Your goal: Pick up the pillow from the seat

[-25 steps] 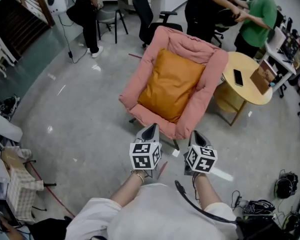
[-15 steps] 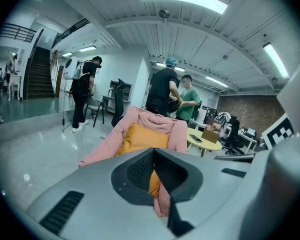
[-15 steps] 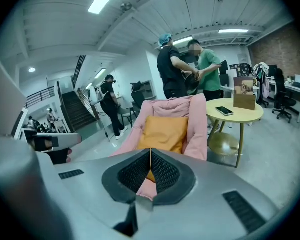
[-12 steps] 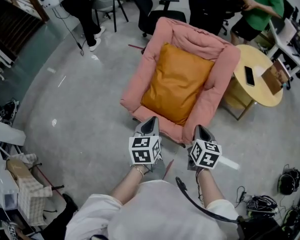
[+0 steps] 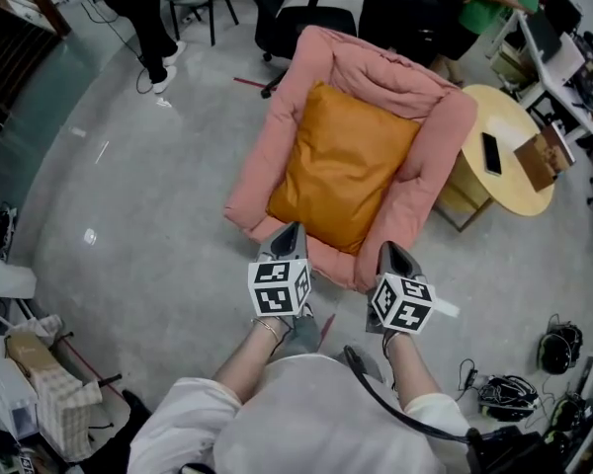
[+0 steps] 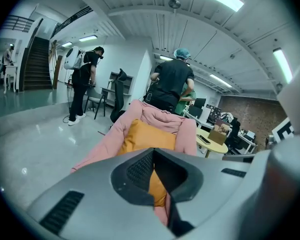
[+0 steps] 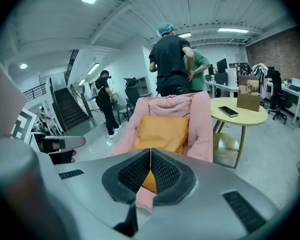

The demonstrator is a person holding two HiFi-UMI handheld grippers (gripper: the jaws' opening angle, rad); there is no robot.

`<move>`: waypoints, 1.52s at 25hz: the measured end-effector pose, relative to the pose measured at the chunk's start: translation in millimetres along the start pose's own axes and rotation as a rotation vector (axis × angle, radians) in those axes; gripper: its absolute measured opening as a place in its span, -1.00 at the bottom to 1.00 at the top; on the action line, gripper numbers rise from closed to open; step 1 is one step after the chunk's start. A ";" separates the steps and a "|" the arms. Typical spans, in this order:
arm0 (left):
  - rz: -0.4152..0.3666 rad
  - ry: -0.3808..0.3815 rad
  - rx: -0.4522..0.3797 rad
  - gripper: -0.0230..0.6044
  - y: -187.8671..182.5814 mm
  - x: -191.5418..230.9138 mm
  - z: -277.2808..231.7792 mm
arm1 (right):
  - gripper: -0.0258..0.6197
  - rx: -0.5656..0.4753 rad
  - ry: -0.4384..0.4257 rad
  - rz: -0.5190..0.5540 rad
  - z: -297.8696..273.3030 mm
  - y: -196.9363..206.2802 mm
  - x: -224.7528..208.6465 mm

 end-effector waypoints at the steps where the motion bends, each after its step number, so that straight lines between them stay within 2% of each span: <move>1: 0.003 0.000 0.004 -0.90 -0.8 1.5 -4.9 | -0.83 0.002 0.001 -0.007 -2.9 -1.3 -1.9; 8: 0.005 -0.012 0.028 -0.90 0.1 -0.4 -29.9 | -0.83 0.017 -0.007 -0.044 -26.5 -7.1 -16.8; 16: 0.041 -0.079 0.017 -0.90 -18.0 -2.1 -59.7 | -0.83 0.061 -0.075 0.014 -71.7 -38.5 -24.6; 22: 0.026 -0.072 0.025 -0.90 -32.0 -4.5 -87.4 | -0.83 0.089 -0.088 0.024 -93.2 -47.5 -29.2; 31: 0.011 -0.059 0.072 -0.90 -19.7 -3.9 -128.0 | -0.83 0.123 -0.057 0.007 -128.1 -46.8 -55.9; 38: 0.009 -0.064 0.099 -0.89 -12.3 1.4 -168.8 | -0.82 0.155 -0.067 -0.034 -172.1 -39.2 -71.6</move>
Point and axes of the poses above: the fingertips, and each gripper's own axes: z backward along the fingers, x to its left, y out of its underside, the point moved 2 cm from there along z, backward along the fingers, and after that the axes turned 6 degrees about -z, right-handed, at the moved point
